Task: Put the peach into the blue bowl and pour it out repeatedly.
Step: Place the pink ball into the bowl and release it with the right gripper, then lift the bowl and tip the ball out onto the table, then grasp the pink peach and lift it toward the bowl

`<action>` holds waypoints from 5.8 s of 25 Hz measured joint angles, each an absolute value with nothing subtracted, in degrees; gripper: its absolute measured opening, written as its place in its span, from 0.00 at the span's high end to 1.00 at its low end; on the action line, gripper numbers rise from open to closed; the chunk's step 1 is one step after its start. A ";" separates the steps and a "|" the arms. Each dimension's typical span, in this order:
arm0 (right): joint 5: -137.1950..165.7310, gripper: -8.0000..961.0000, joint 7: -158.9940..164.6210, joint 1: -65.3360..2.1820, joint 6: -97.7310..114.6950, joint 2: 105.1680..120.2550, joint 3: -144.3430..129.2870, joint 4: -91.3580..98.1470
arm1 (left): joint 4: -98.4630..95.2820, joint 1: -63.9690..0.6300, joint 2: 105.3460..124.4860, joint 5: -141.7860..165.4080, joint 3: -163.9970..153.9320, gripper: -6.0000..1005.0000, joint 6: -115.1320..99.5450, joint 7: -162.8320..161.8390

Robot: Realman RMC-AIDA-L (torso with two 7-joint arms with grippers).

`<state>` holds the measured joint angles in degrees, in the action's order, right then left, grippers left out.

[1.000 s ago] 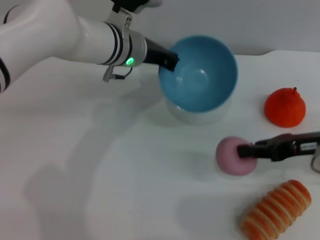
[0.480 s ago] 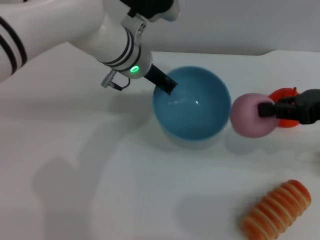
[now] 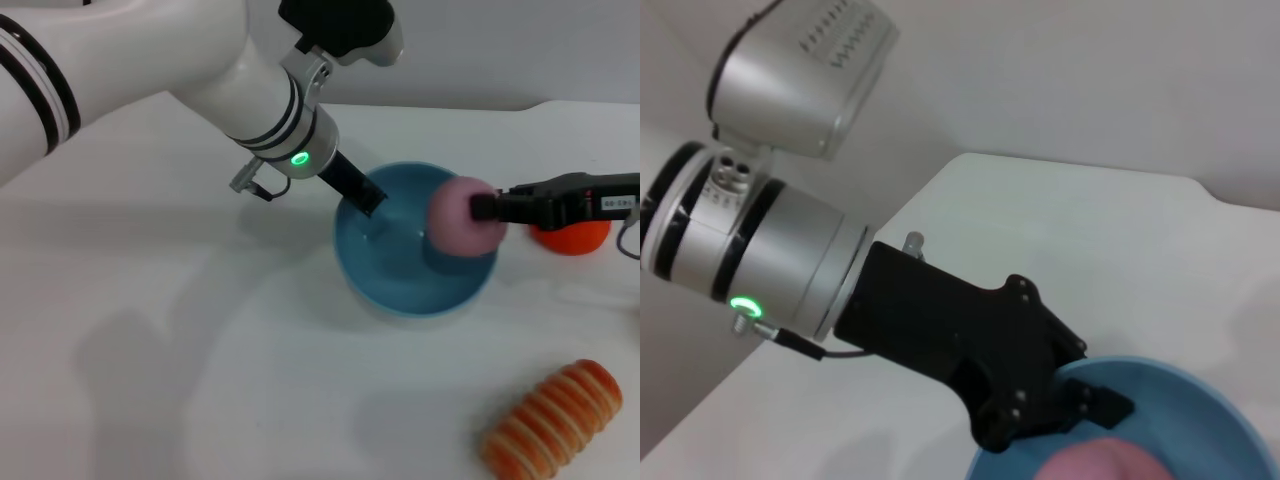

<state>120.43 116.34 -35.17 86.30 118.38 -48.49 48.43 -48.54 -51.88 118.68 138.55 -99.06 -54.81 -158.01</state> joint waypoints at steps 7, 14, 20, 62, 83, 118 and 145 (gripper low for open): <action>120.22 0.75 112.01 -36.16 85.13 118.45 -48.54 44.79 | -48.30 -51.53 118.66 138.39 -99.60 1.00 -53.53 -157.90; 119.93 0.48 110.03 -35.19 84.18 118.34 -47.84 44.73 | -48.14 -51.08 118.65 138.41 -99.84 1.00 -53.00 -157.99; 113.31 0.38 99.84 -29.13 78.75 118.50 -44.74 48.22 | -47.90 -50.75 118.65 138.42 -100.59 1.00 -49.91 -157.89; 47.53 0.28 21.23 -11.83 80.30 119.00 -33.04 -1.12 | -59.21 -49.59 119.08 165.39 -128.10 1.00 -14.78 -138.58; 47.45 0.28 28.25 -13.62 79.37 118.95 -23.26 -4.81 | -56.91 -41.01 119.09 155.01 -129.21 1.00 5.79 -123.88; 126.90 0.29 102.90 -32.04 66.98 118.80 -35.22 17.33 | -42.45 -46.45 118.74 123.16 -103.52 1.00 -16.08 -149.97; 121.58 0.72 89.82 -34.52 65.30 118.92 -34.97 12.10 | -41.77 -46.78 118.92 123.04 -104.67 1.00 -14.36 -150.12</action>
